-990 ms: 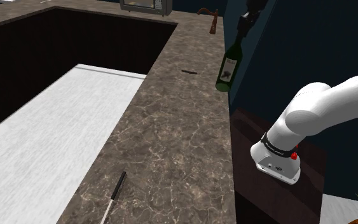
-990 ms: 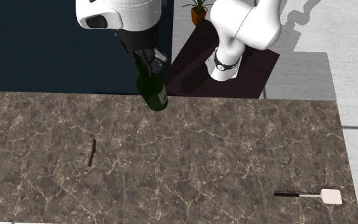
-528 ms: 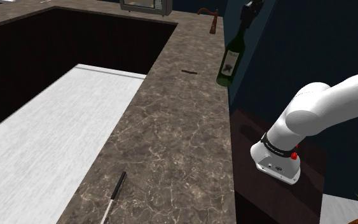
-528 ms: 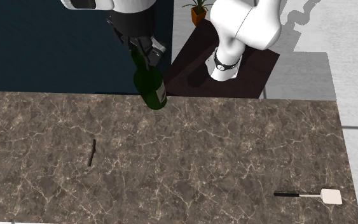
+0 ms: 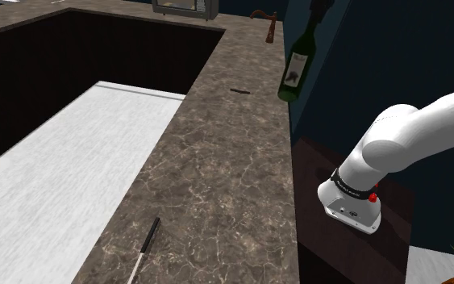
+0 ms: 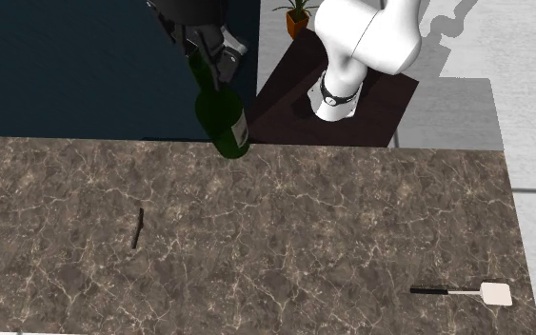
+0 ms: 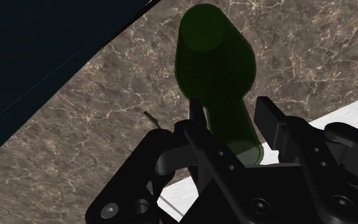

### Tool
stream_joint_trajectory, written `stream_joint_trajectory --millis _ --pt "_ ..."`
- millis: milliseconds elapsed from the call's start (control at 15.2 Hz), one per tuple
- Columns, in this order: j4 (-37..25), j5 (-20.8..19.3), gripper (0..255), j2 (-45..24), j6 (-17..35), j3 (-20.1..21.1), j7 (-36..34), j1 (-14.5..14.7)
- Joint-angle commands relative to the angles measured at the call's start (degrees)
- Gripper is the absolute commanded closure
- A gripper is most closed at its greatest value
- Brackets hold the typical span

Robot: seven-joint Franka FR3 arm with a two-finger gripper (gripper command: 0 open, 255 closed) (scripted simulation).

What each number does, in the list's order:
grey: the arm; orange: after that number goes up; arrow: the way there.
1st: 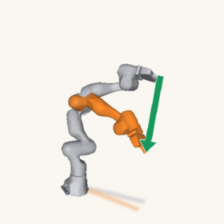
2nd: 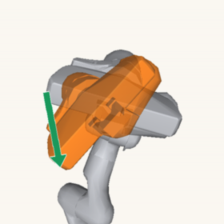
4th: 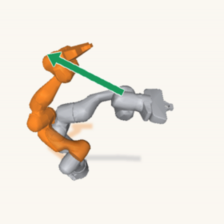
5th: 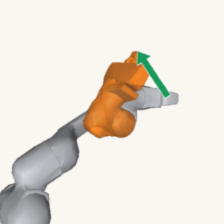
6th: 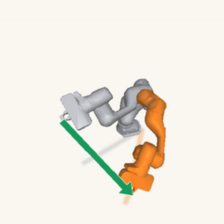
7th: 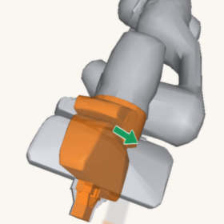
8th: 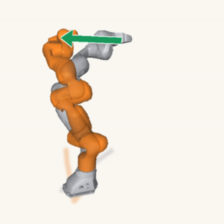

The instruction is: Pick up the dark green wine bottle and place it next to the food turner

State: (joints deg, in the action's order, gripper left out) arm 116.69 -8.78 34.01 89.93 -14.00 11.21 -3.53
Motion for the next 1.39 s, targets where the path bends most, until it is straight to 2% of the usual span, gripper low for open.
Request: stream_joint_trajectory --millis 0,1320 --pt "-2.3 0.2 255 -0.7 -1.5 0.1 0.2 0.1" --pt "-26.5 1.8 255 -9.8 -16.8 -0.1 2.0 1.0"
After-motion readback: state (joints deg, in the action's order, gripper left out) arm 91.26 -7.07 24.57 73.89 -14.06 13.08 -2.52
